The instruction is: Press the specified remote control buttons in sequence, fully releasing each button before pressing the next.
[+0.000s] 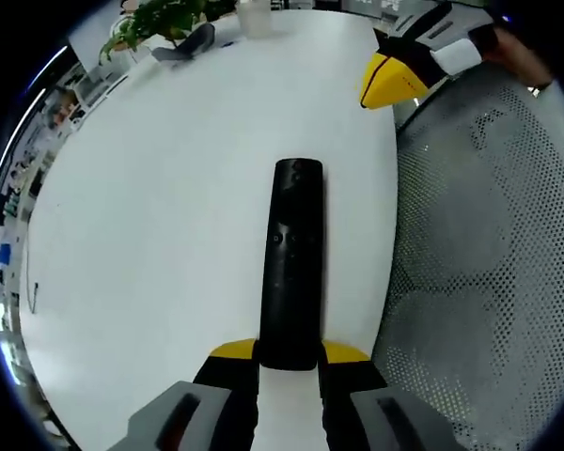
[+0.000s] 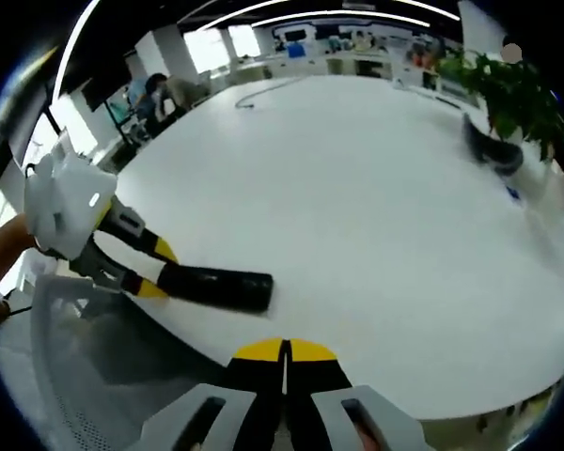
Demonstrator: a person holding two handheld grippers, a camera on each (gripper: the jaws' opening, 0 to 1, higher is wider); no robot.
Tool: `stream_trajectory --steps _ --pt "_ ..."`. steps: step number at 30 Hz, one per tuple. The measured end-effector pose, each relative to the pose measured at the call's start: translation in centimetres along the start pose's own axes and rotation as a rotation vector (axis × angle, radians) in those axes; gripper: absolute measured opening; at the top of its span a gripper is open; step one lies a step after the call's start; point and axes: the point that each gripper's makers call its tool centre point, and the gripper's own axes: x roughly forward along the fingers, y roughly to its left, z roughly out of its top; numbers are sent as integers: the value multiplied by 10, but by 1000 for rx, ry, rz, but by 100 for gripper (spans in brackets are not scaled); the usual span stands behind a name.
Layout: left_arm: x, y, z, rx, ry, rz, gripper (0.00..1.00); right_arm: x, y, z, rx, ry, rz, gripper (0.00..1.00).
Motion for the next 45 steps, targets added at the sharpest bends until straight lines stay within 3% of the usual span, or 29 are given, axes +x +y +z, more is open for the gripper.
stream_trajectory --steps 10,12,14,18,20,22,26,31,35,38,45 --pt "-2 -18 0 -92 -134 27 23 -3 20 21 80 -47 130 0" --pt "-3 -24 0 -115 -177 32 23 1 30 31 168 -67 193 0" --pt "-4 -27 0 -125 -219 39 23 7 36 36 222 -47 235 0" --pt "-5 -30 -1 -139 -277 47 23 24 33 41 239 -28 234 0" --pt "-5 -30 -1 -138 -301 43 23 31 35 39 316 8 264 0" --pt "-6 -29 -1 -140 -325 40 23 36 36 43 403 4 311 0" --pt "-7 -30 1 -136 -401 57 23 45 30 33 434 54 323 0" --pt "-7 -29 2 -119 -388 52 24 45 25 21 447 73 341 0" --pt "-7 -29 3 -133 -394 48 24 47 24 27 496 44 360 0" --pt "-7 -29 5 -143 -399 42 24 51 30 19 491 101 366 0" --pt "-7 -29 5 -138 -401 38 24 57 34 23 490 98 382 0"
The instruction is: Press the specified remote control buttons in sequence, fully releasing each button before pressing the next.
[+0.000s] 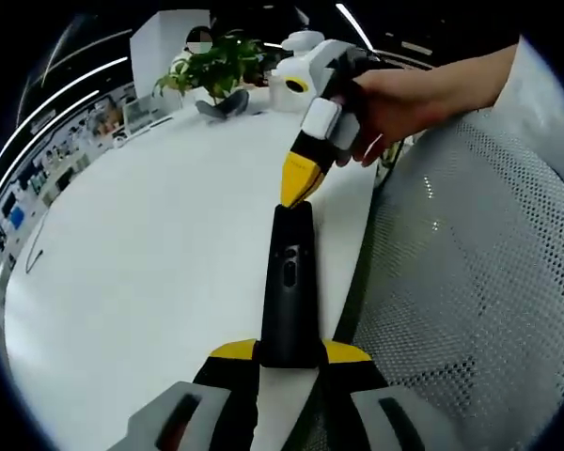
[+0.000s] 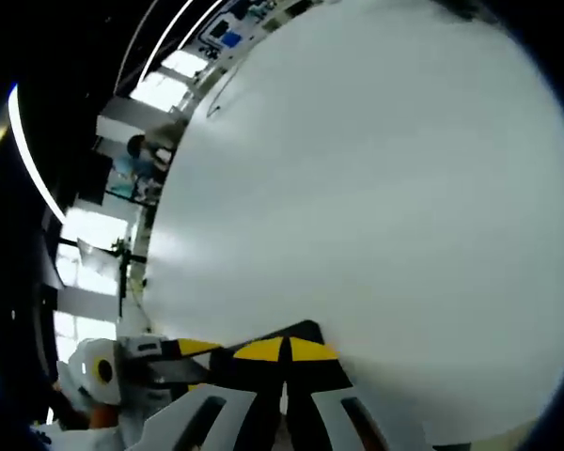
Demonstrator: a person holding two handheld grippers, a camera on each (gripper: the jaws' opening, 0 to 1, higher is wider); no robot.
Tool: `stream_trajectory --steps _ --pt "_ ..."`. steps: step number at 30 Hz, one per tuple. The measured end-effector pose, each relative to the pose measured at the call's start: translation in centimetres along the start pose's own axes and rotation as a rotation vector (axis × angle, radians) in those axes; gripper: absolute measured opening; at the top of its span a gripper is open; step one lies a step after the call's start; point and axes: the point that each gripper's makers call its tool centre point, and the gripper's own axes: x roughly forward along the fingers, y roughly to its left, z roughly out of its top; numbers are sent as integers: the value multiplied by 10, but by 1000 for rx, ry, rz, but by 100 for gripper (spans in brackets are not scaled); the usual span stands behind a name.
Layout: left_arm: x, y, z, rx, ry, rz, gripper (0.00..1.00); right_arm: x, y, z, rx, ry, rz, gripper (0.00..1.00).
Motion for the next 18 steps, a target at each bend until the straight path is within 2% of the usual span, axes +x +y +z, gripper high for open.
stream_trajectory --steps 5,6,10,13,18 --pt "0 0 0 -2 1 1 24 -7 -2 1 -15 -15 -15 0" --pt "0 0 0 -2 2 1 24 -7 -6 0 -16 -12 -37 0" --pt "1 0 0 -7 10 9 24 -6 -4 -2 -3 -14 -34 0" --pt "2 1 1 -24 17 17 24 -6 -5 -3 -112 -10 -83 0" --pt "3 1 1 -33 24 26 25 -4 -4 -4 -240 -10 -139 0"
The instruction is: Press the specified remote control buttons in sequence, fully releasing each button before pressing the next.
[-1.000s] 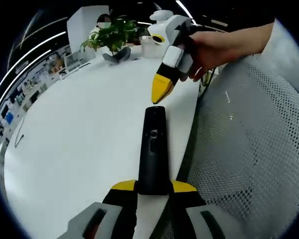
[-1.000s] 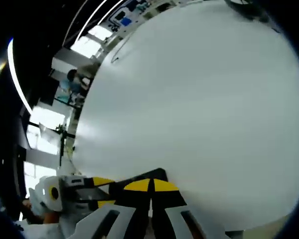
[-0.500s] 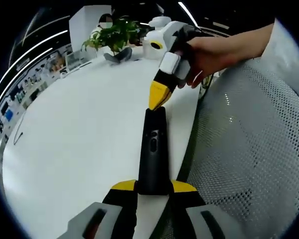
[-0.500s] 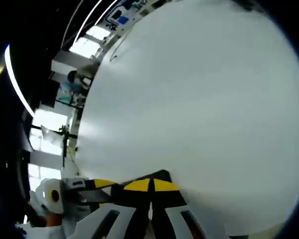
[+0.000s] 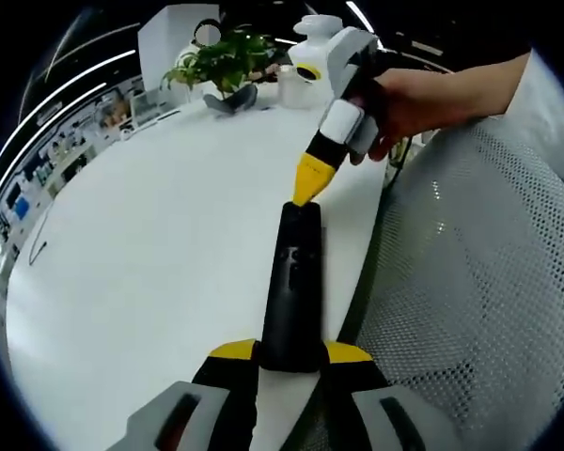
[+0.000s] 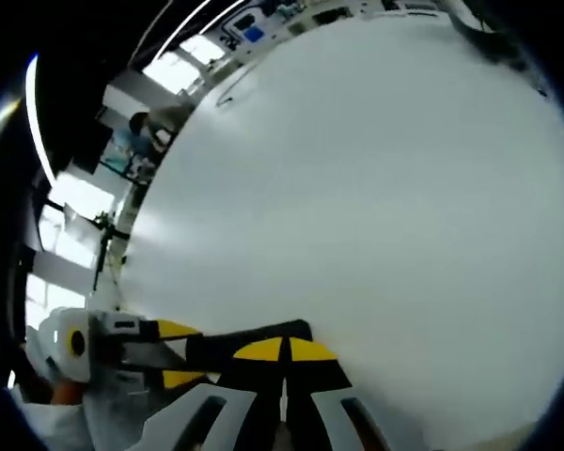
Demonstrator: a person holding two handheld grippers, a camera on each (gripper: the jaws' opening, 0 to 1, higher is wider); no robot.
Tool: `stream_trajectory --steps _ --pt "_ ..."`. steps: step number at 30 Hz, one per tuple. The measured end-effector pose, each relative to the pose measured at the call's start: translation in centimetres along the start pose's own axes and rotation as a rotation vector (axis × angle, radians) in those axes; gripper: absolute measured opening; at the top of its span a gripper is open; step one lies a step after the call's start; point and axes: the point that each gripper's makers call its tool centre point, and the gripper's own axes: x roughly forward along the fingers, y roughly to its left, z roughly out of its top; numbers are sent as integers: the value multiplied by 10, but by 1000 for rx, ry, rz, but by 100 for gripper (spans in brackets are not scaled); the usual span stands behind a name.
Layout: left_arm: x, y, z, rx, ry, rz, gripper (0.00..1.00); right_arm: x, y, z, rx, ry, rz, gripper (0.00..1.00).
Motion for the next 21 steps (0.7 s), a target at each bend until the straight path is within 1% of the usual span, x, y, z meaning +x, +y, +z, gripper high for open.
stream_trajectory --steps 3,6,9,12,13,14,15,17,19,21 --pt "1 1 0 10 -10 -7 24 1 0 1 -13 10 -26 0" --pt "1 2 2 10 -23 -5 24 1 -1 1 -9 15 -35 0" --pt "1 1 2 5 -22 -6 24 0 -2 0 -4 -12 -37 0" --pt "1 1 2 6 -25 -5 24 1 -1 1 -13 -20 -46 0" --pt "1 1 2 9 -28 -5 24 1 -2 3 -12 -26 -40 0" --pt "1 2 2 8 -29 -5 24 2 -2 4 10 -30 -28 0" --pt "1 2 2 8 -29 -5 24 1 -2 4 93 -31 -8 0" --pt "1 2 2 7 -30 -5 24 -1 -2 5 160 -34 20 0" --pt "1 2 2 7 -29 -4 24 -1 -4 5 143 -29 16 0" --pt "1 2 2 6 -29 -4 24 -1 -1 4 125 -26 10 0"
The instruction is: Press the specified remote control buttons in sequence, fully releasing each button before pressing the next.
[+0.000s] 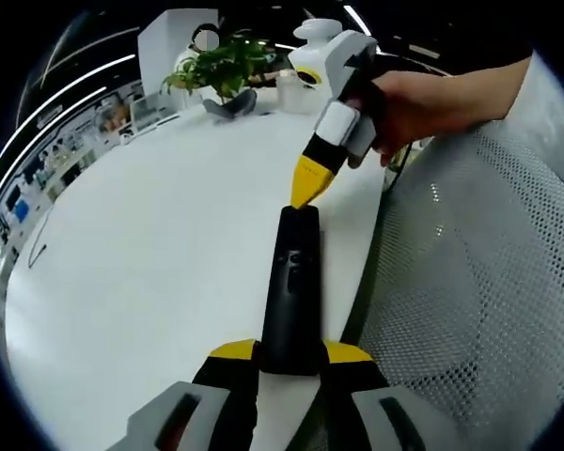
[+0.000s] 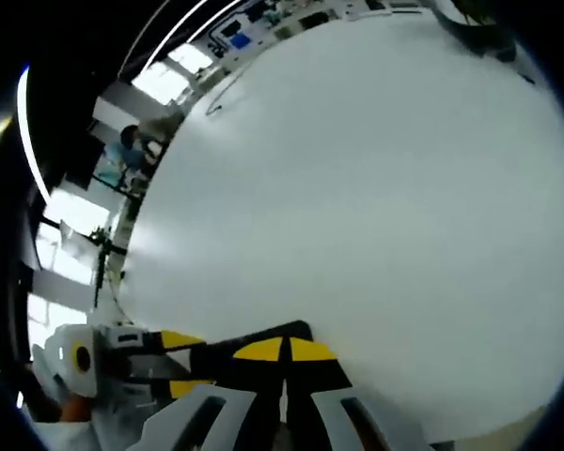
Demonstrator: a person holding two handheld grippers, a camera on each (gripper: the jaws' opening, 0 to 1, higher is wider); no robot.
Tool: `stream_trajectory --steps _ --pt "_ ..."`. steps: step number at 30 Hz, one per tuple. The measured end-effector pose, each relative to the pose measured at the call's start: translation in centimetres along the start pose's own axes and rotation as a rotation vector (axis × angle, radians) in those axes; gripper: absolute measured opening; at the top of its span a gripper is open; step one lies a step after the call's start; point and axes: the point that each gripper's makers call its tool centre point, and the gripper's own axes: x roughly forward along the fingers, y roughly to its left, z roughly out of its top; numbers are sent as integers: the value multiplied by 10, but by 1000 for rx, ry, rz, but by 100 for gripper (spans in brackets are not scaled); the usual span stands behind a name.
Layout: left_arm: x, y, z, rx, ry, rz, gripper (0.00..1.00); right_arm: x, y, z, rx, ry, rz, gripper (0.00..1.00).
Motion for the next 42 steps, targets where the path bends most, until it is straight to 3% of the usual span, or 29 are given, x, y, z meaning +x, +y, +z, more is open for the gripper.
stream_trajectory --steps 5,9,20,32,37,42 --pt "0 0 0 1 -1 -1 24 0 5 2 -61 -12 -5 0" --pt "0 0 1 3 -4 -2 24 2 11 -2 -38 19 38 0" --pt "0 0 1 2 -8 -3 24 4 9 -6 -54 42 18 0" --pt "0 0 1 3 -11 -4 24 6 9 -7 -187 29 -21 0" --pt "0 0 1 3 -14 -4 24 6 8 -6 -191 24 -17 0" --pt "0 0 2 4 -18 -4 24 7 10 -5 -300 20 -54 0"
